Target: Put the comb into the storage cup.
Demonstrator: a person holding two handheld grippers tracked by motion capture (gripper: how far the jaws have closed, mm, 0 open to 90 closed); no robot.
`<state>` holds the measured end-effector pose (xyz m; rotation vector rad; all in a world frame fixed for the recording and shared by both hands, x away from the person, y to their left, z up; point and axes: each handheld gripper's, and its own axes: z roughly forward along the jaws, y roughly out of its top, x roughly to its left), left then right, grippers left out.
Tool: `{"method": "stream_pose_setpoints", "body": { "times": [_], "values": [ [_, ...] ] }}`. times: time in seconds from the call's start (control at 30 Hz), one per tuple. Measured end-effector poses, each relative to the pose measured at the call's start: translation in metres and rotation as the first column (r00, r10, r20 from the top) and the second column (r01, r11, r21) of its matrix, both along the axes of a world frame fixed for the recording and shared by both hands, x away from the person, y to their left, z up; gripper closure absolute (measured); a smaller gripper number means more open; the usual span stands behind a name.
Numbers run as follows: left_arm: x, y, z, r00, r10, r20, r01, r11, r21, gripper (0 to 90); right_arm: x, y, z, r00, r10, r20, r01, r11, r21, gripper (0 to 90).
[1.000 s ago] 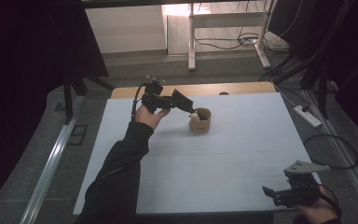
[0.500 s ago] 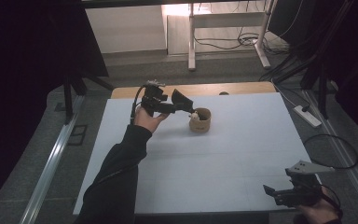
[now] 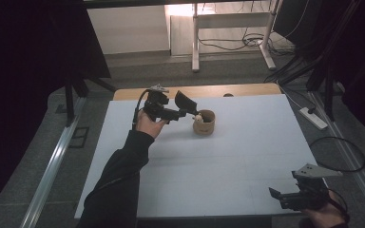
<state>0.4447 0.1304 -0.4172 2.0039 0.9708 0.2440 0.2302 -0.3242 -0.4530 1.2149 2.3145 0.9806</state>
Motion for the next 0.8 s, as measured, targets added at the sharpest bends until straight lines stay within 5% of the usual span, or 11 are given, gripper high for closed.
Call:
{"method": "stream_pose_setpoints", "body": {
  "times": [0.37, 0.8],
  "values": [
    [-0.012, 0.011, -0.007, 0.9998, -0.013, 0.016, 0.014, 0.9992, -0.038, 0.0, 0.000, 0.000, -0.001, 1.0000, 0.002, -0.008, -0.002, 1.000, -0.009, 0.0],
    [-0.021, 0.017, -0.018, 0.9996, -0.016, 0.023, 0.016, 0.9993, -0.034, 0.0, -0.001, 0.000, -0.001, 0.9999, 0.002, -0.013, -0.003, 1.000, -0.014, 0.0]
  ]
}}
